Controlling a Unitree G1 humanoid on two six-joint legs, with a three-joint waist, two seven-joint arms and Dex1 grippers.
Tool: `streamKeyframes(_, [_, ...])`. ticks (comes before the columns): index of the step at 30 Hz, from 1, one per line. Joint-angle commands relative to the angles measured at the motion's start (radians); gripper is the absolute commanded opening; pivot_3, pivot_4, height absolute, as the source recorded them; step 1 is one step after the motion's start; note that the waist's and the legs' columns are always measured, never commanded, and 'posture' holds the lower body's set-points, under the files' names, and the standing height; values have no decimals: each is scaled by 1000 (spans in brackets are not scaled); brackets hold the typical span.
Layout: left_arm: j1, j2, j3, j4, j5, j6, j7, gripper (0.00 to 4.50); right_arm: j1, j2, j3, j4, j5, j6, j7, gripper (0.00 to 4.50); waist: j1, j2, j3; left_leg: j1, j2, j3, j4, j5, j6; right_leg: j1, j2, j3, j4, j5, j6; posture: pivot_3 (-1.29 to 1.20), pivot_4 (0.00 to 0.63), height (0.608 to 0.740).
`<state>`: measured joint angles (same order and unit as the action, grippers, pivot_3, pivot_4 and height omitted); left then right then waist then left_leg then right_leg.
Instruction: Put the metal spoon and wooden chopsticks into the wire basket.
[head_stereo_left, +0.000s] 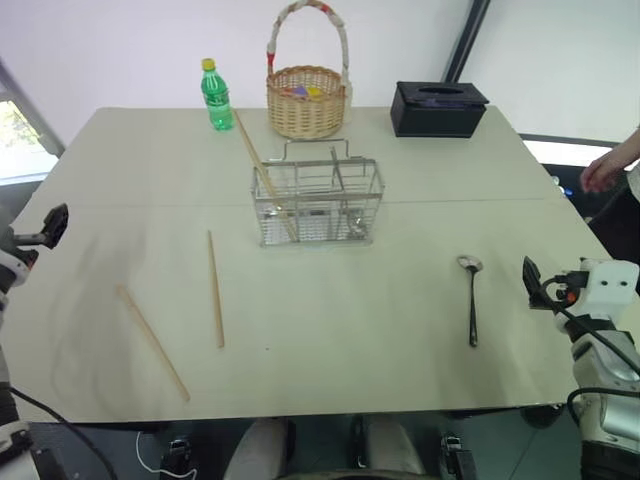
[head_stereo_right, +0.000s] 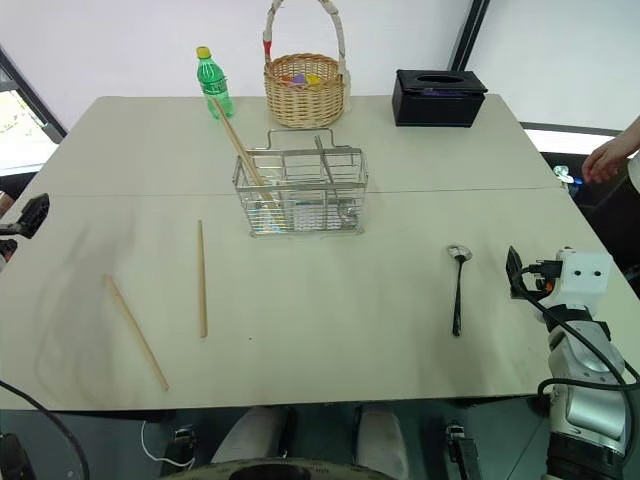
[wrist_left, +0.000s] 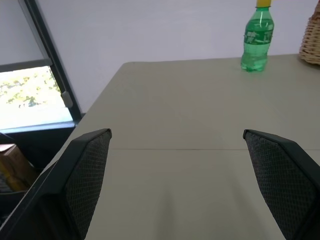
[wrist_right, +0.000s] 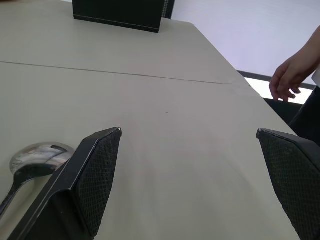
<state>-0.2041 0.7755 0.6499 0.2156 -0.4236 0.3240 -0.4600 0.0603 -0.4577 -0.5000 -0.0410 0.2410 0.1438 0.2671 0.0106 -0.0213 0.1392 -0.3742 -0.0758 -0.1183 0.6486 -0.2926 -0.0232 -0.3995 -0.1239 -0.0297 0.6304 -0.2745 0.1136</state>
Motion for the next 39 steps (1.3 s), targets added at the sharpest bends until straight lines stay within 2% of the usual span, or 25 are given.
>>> streamKeyframes(1, [-10,31,8,-6,13,-20,-2,4467,-8,-13,-23,-5,9,-33,2,4500,1,0,0,0,0,0,0,0,0,0,0,0,0,0,0,0,150,663])
streamKeyframes(17, [-36,44,1,19,2,-8,-8,4467,-2,-10,-21,27,12,-69,9,4500,2,0,0,0,0,0,0,0,0,0,0,0,0,0,0,0,150,663])
streamKeyframes(23, [-41,44,-5,-25,-11,5,-29,4467,-24,-33,-16,38,10,-59,27,4500,1,0,0,0,0,0,0,0,0,0,0,0,0,0,0,0,150,663])
streamKeyframes(29, [-44,41,-32,-85,-32,48,-77,4467,-20,-57,-13,-55,20,14,29,4500,3,0,0,0,0,0,0,0,0,1,0,0,0,0,0,0,150,663])
streamKeyframes(35, [-89,68,-127,-215,-122,182,-202,4467,-2,-45,24,-327,37,326,-56,4500,2,0,0,0,0,-1,1,0,0,2,0,0,1,0,-1,0,150,663])
streamKeyframes(39, [-117,96,-227,-376,-228,295,-323,4467,-23,17,47,-569,115,672,-171,4500,2,0,0,-1,0,-1,0,0,0,2,0,0,1,0,-1,0,150,663])
